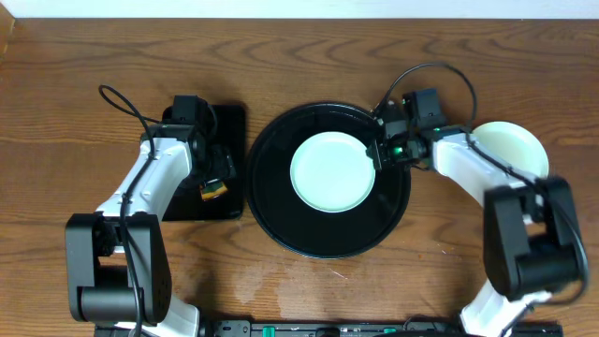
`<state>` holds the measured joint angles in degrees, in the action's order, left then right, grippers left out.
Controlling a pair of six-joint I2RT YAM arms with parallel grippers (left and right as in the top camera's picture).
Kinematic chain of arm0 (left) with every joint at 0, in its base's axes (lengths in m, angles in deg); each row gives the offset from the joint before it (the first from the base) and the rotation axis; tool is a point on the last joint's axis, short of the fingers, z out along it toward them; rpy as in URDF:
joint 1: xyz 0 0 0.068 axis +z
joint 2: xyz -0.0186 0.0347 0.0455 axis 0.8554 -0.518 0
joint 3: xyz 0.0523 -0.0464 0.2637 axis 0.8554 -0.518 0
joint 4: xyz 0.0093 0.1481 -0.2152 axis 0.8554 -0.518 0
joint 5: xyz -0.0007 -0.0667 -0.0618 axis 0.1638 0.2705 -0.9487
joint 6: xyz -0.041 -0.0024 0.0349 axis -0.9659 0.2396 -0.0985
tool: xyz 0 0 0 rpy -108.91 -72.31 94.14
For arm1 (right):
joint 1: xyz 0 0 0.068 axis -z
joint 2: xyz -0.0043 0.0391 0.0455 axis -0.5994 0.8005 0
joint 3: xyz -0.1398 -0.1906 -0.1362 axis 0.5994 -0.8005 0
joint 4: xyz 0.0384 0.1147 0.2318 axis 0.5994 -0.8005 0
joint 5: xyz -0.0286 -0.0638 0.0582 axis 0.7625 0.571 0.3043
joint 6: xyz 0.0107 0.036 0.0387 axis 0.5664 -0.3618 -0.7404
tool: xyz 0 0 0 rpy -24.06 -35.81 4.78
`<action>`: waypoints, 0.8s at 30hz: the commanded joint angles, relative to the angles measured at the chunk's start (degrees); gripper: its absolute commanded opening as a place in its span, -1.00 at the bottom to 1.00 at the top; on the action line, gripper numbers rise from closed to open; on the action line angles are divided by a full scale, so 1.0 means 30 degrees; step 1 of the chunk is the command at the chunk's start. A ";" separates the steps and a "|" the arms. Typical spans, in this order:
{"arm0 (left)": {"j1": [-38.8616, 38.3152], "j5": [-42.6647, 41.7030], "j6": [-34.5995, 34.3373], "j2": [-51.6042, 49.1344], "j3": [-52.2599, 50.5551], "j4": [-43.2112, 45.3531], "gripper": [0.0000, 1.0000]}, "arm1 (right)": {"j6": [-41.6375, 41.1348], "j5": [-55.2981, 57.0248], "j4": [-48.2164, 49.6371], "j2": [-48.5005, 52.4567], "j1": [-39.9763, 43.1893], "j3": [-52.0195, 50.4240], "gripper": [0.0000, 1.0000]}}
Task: Clean dirty plates on tray and stack at the side
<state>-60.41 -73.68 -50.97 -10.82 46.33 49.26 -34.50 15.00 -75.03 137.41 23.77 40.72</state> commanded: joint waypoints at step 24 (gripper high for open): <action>0.0051 -0.0109 0.0168 -0.0095 -0.0073 0.0007 0.70 | -1.3719 -0.9369 -0.2557 -0.3905 -0.1137 0.0153 -0.98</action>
<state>-60.41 -73.68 -50.97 -10.82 46.33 49.26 -65.58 -1.70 -83.75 125.44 19.92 40.87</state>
